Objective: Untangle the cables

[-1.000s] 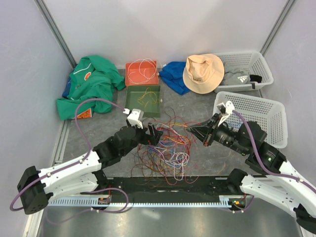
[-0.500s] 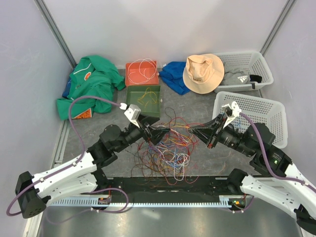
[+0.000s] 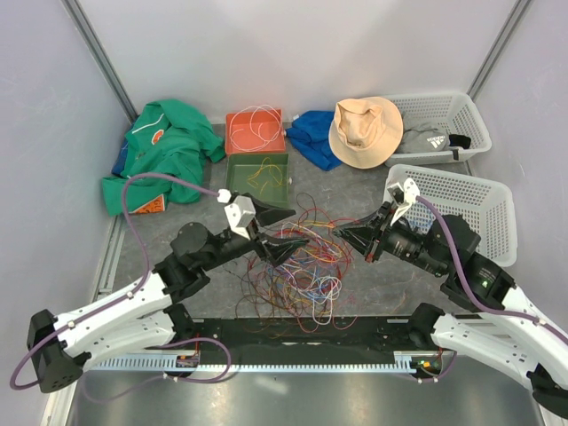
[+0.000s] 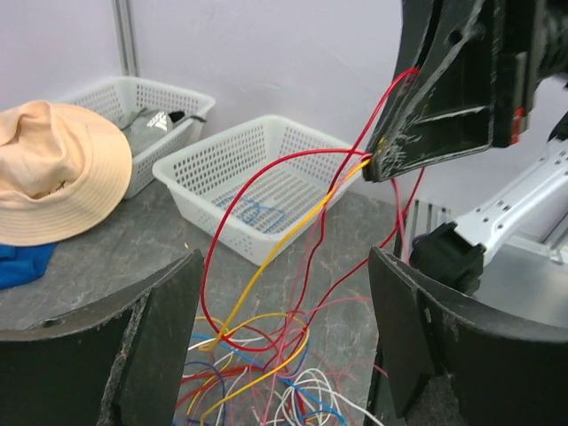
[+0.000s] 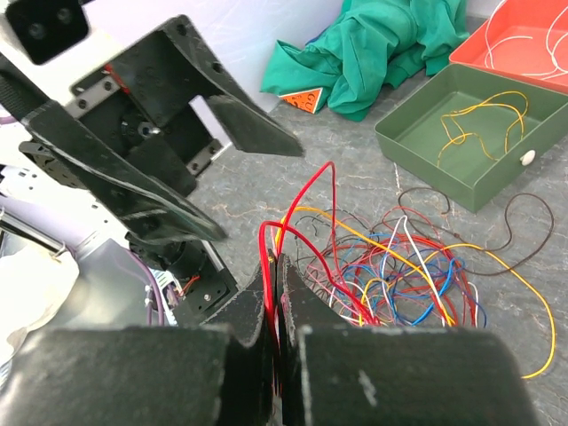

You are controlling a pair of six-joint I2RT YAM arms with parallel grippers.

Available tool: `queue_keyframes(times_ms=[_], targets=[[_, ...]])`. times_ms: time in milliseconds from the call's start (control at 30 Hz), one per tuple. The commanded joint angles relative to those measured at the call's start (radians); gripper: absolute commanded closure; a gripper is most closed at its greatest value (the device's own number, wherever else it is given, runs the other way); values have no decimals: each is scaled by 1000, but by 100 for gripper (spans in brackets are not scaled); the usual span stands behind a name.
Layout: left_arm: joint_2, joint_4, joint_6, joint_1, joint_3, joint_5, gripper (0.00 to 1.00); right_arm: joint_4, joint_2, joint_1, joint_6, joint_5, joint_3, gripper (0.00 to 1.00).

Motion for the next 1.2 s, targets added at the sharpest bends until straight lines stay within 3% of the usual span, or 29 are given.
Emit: queue_keyframes(times_ms=[0,300,400,433,467,633,700,733,833,933,1167], targets=[[65,-12,93,-6,49,4,19,43,7,2,1,-6,2,100],[238,-33,120,-9,115,-202,26,55,7,2,-5,-24,-3,100],[274,-20,116,-11,138,-248,51,53,-4,2,-8,-24,-9,100],[277,-23,116,-11,145,-259,80,50,-5,2,-6,-20,-12,100],[274,-31,113,-9,155,-271,95,49,-14,2,-8,-15,-13,100],[191,-111,102,-11,172,-341,98,29,-25,4,-13,22,-30,98],[139,-176,94,-9,191,-369,98,26,-19,2,-13,42,-39,88],[127,-199,93,-11,198,-377,98,23,-13,2,-13,48,-48,63],[102,-331,76,-9,263,-407,98,1,7,2,-11,92,-58,30],[113,-466,58,-11,344,-412,98,-35,18,2,-14,184,-59,17],[116,-565,33,-11,412,-392,98,-62,-8,1,-37,284,3,12]])
